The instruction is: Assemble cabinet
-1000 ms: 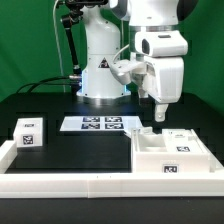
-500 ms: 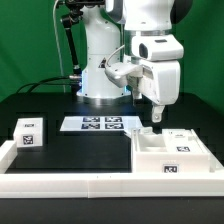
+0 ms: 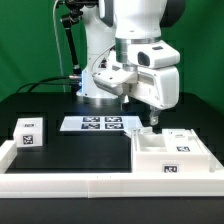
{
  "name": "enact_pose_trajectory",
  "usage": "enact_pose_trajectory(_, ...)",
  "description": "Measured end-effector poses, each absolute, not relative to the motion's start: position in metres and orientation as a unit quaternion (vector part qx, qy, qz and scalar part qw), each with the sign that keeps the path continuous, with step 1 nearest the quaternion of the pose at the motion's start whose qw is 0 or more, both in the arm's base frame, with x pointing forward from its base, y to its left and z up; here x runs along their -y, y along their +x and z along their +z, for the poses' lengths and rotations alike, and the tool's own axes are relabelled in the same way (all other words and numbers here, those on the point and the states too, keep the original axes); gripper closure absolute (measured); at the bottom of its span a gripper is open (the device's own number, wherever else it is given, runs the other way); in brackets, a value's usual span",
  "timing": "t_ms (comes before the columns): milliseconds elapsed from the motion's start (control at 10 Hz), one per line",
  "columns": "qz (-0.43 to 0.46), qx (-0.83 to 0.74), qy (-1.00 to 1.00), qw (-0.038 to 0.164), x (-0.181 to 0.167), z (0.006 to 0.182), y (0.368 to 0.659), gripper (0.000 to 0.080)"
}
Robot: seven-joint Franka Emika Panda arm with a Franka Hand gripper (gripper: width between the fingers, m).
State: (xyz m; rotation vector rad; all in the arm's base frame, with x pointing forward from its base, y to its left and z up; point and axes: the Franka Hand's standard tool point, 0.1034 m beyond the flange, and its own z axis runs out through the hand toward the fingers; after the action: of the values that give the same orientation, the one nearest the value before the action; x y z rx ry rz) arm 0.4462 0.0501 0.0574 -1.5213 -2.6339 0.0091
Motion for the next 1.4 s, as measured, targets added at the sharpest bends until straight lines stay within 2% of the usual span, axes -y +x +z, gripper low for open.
enact_pose_trajectory(500,0.009,0.859,-0.508,0.061,-0.053,0.052,0.439,0.0002)
enact_pose_trajectory(1100,0.016,0.855,-0.508,0.098,-0.068,0.020,0.418,0.0002)
enact_pose_trajectory(1400,0.017,0.849,-0.518,0.104,-0.073,0.015,0.416,0.0002)
